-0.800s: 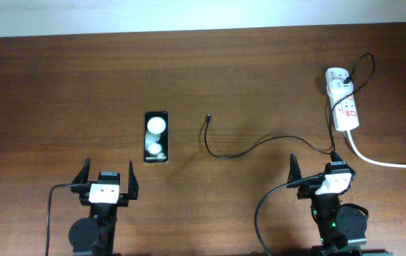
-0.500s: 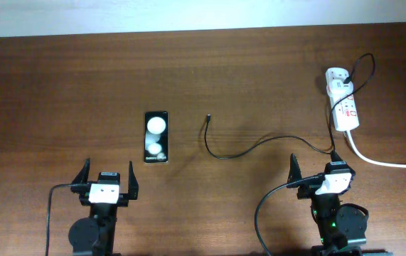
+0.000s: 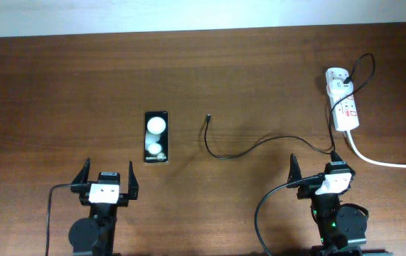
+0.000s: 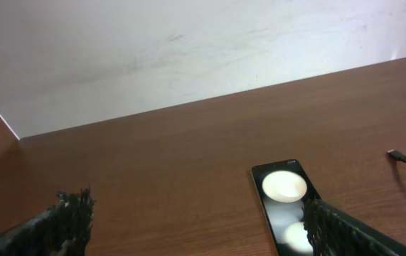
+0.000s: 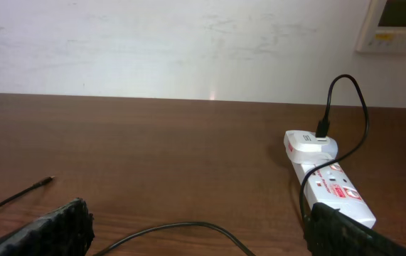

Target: Plug charger to phone and switch on socket

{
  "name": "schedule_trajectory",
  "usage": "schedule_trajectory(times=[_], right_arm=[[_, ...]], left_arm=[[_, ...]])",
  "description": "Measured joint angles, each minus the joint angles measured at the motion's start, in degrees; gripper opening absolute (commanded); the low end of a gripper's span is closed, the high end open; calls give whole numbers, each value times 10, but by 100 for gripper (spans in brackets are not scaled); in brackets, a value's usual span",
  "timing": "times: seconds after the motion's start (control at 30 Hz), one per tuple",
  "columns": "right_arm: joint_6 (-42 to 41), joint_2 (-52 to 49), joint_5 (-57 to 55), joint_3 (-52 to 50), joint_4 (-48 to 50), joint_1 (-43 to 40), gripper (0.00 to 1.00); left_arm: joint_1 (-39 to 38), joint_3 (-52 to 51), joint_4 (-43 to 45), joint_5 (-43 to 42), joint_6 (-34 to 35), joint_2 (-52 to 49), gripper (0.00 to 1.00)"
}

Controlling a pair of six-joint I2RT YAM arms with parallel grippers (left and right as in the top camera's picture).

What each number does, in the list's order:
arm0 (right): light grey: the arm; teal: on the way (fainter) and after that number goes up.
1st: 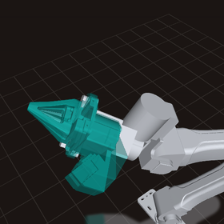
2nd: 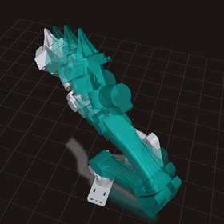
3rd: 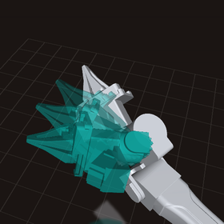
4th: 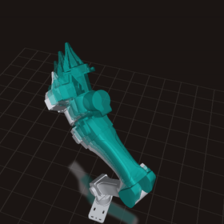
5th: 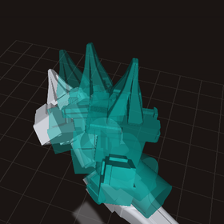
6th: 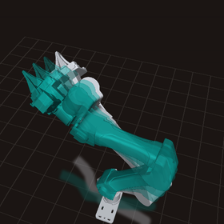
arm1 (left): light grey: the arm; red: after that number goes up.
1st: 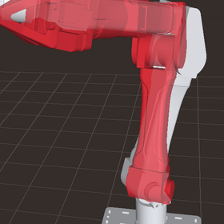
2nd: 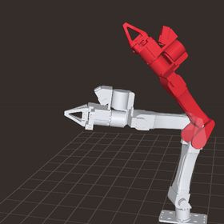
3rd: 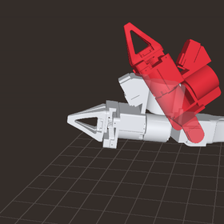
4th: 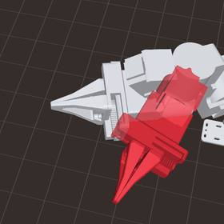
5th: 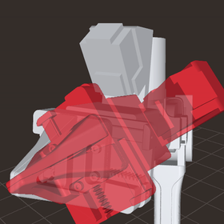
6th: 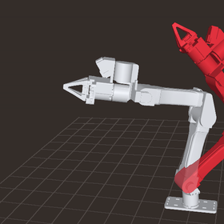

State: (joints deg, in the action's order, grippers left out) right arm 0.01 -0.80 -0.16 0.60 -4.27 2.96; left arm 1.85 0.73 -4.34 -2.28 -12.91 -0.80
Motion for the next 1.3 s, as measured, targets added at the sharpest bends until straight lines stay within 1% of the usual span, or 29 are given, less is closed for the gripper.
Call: schedule_trajectory(times=[1.3], right_arm=[[0,0,0,0,0,0,99]], left_arm=[[0,0,-2,12,0,0,99]])
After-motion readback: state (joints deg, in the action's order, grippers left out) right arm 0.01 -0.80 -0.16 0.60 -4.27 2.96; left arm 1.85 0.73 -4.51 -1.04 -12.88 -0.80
